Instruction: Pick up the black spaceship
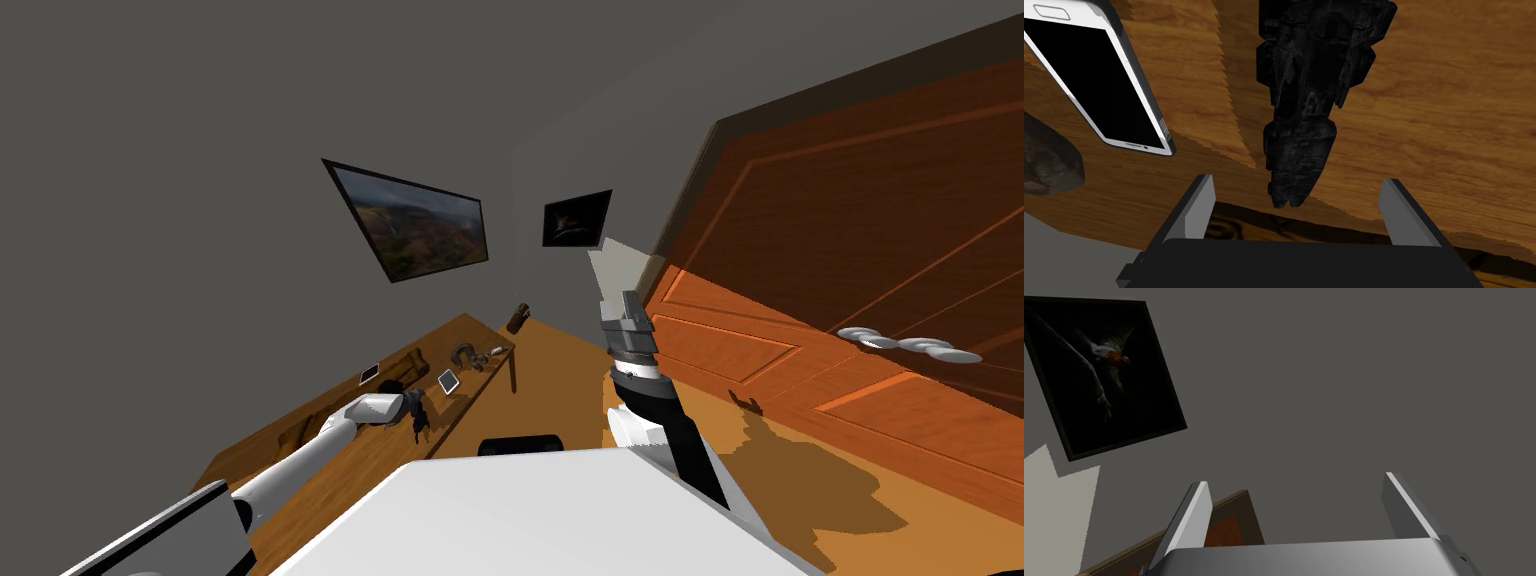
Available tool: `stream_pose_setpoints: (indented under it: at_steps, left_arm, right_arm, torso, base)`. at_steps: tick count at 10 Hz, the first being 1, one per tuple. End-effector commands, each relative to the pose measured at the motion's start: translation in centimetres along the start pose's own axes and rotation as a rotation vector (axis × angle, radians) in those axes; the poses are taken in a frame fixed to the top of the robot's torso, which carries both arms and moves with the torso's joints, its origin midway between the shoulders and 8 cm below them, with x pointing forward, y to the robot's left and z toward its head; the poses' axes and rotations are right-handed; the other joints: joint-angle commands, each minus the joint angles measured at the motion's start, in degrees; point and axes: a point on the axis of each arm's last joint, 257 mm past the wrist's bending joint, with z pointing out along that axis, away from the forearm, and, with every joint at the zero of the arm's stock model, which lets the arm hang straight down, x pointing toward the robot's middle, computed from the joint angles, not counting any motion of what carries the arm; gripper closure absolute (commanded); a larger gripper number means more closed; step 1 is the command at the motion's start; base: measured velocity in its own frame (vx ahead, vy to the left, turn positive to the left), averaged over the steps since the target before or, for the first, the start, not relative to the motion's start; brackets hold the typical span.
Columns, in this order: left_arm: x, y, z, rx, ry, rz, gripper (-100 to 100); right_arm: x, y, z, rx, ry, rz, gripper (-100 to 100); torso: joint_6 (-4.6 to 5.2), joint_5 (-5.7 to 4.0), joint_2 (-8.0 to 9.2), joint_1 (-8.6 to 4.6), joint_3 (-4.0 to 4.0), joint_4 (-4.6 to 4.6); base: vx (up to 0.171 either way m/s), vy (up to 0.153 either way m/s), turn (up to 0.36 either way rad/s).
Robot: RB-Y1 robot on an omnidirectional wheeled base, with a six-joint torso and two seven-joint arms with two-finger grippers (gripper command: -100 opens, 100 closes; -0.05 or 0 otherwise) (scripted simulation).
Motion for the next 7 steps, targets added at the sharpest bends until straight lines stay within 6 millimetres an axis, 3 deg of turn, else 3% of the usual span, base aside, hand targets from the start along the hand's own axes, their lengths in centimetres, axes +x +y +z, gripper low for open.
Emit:
stream_pose_setpoints:
  at_steps: [1,2,3,7]
  left_arm:
    - [0.0,0.0,0.0,0.000,0.000,0.000,-100]
    - [0.0,0.1,0.0,-0.002,0.000,0.002,0]
    - [0.3,0.7,0.6,-0.007,-0.006,-0.024,-100]
    - [0.9,1.6,1.3,-0.016,-0.012,-0.054,-100]
  right_arm:
    - [0.0,0.0,0.0,0.000,0.000,0.000,0]
    - [0.0,0.0,0.0,0.000,0.000,0.000,0]
    - [0.0,0.0,0.0,0.000,0.000,0.000,0]
    - [0.0,0.0,0.0,0.000,0.000,0.000,0]
  torso:
    - [0.00,0.00,0.00,0.00,0.00,0.00]
    - [0.00,-0.03,0.09,-0.10,0.06,0.02]
    - [0.00,-0.04,0.14,-0.15,0.09,0.03]
    - [0.01,0.01,0.30,0.06,0.18,0.07]
  base:
    - [0.010,0.009,-0.001]
    - [0.000,0.000,0.000]
    - [-0.020,0.030,-0.200]
    - [-0.030,0.052,-0.134]
